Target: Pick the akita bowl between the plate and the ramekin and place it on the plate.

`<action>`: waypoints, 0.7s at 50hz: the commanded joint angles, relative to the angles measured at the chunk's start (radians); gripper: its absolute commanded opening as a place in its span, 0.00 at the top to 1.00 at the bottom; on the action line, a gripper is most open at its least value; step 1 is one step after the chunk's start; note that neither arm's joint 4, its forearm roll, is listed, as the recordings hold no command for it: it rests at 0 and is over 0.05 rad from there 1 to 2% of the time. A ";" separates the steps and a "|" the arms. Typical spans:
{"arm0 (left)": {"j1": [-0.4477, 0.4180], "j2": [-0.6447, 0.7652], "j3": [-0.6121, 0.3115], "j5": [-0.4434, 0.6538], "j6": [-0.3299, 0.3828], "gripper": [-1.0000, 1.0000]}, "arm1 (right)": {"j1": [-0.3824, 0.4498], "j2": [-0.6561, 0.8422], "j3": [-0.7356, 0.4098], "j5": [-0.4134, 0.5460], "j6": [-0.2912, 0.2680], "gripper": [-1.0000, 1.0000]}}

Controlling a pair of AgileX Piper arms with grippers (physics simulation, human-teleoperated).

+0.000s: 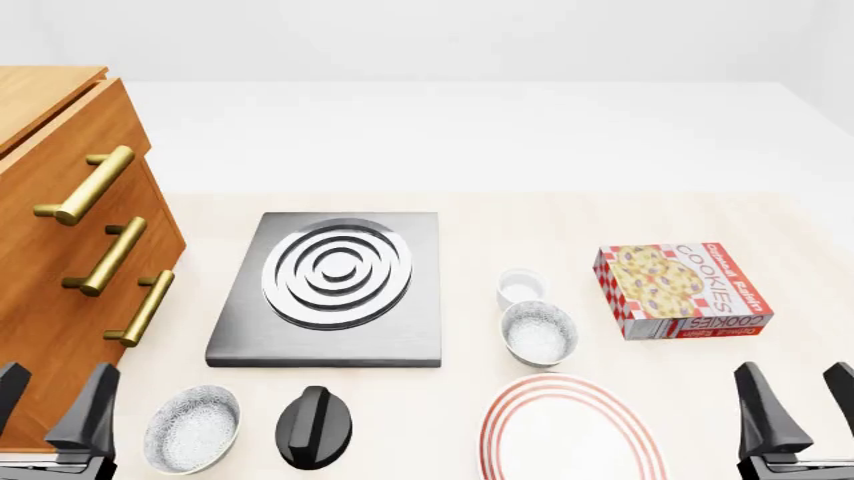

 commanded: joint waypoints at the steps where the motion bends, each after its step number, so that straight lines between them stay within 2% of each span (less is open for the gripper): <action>1: 0.000 0.000 0.000 0.000 0.000 0.00 | 0.003 0.005 -0.005 0.007 0.007 0.00; 10: 0.000 0.000 0.000 0.000 0.000 0.00 | 0.011 0.058 -0.009 -0.015 0.018 0.00; 13: 0.000 0.000 0.000 0.000 0.000 0.00 | 0.023 0.045 -0.036 0.022 0.019 0.00; 15: 0.000 0.000 0.000 0.000 0.000 0.00 | 0.056 0.004 -0.089 0.086 0.030 0.00; 17: 0.000 0.000 0.000 0.000 0.000 0.00 | 0.038 0.043 -0.123 0.091 0.069 0.00; 19: 0.000 0.000 0.000 0.000 0.000 0.00 | 0.068 0.057 -0.174 0.115 0.049 0.00; 25: 0.000 0.000 0.000 0.000 0.000 0.00 | 0.120 0.123 -0.345 0.179 0.066 0.00; 26: 0.000 0.000 0.000 0.000 0.000 0.00 | 0.143 0.180 -0.398 0.185 0.057 0.00; 29: 0.000 0.000 0.000 0.000 0.000 0.00 | 0.197 0.216 -0.471 0.205 0.022 0.00; 31: 0.000 0.000 0.000 0.000 0.000 0.00 | 0.167 0.250 -0.502 0.210 0.012 0.00; 33: 0.000 0.000 0.000 0.000 0.000 0.00 | 0.199 0.294 -0.549 0.220 0.023 0.00; 34: 0.000 0.000 0.000 0.000 0.000 0.00 | 0.209 0.337 -0.614 0.244 0.001 0.00; 35: 0.000 0.000 0.000 0.000 0.000 0.00 | 0.195 0.356 -0.633 0.255 0.002 0.00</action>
